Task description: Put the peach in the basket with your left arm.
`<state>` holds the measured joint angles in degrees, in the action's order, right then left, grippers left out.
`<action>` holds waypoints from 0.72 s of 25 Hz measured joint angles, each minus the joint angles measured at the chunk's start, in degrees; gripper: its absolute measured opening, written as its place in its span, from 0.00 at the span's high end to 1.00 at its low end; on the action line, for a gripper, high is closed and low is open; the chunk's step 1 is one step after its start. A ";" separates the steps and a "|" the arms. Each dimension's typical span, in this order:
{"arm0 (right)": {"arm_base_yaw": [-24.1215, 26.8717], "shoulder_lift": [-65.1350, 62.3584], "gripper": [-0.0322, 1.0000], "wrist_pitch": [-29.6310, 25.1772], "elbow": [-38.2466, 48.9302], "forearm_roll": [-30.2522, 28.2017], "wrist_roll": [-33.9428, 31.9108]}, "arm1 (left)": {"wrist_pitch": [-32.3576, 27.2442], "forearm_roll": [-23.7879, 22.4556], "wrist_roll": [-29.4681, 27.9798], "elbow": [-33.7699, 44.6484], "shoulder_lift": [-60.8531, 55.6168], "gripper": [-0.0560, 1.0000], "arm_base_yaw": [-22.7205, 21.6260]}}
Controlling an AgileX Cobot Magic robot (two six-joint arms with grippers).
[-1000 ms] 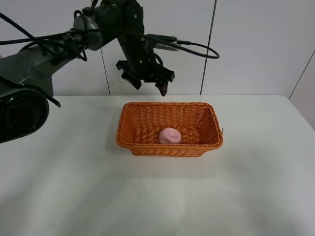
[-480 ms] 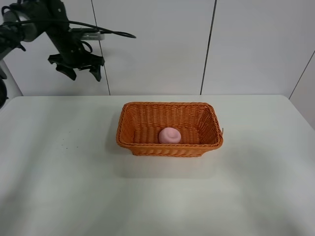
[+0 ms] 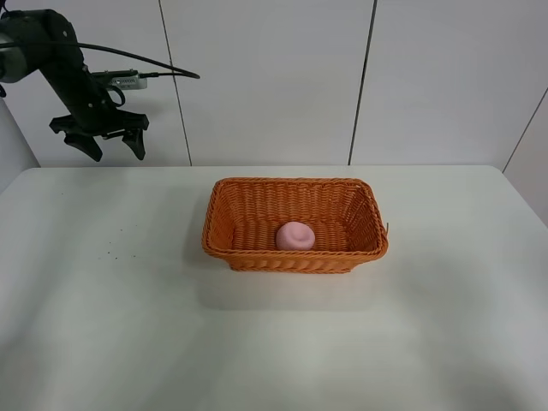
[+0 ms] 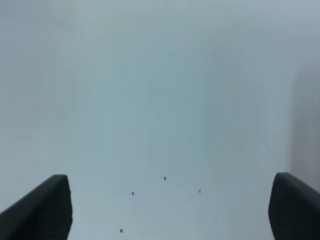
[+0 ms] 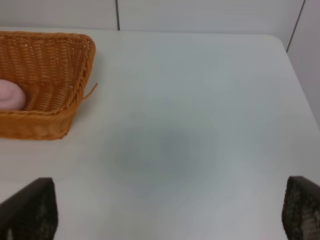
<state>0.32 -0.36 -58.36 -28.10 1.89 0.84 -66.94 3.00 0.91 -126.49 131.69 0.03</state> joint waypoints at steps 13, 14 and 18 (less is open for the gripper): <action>0.00 0.00 0.30 0.00 0.00 0.00 0.00 | 0.02 0.58 0.00 34.26 -31.85 0.17 0.00; 0.00 0.00 0.30 0.00 0.00 0.00 0.00 | 0.02 0.58 0.00 38.25 -35.89 0.17 0.00; 0.00 0.00 0.30 0.00 0.00 0.00 0.00 | 0.02 0.34 0.04 53.62 -51.29 0.17 0.00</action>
<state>0.32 -0.36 -58.36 -28.10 1.89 0.84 -66.92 3.34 0.95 -72.87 80.39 0.03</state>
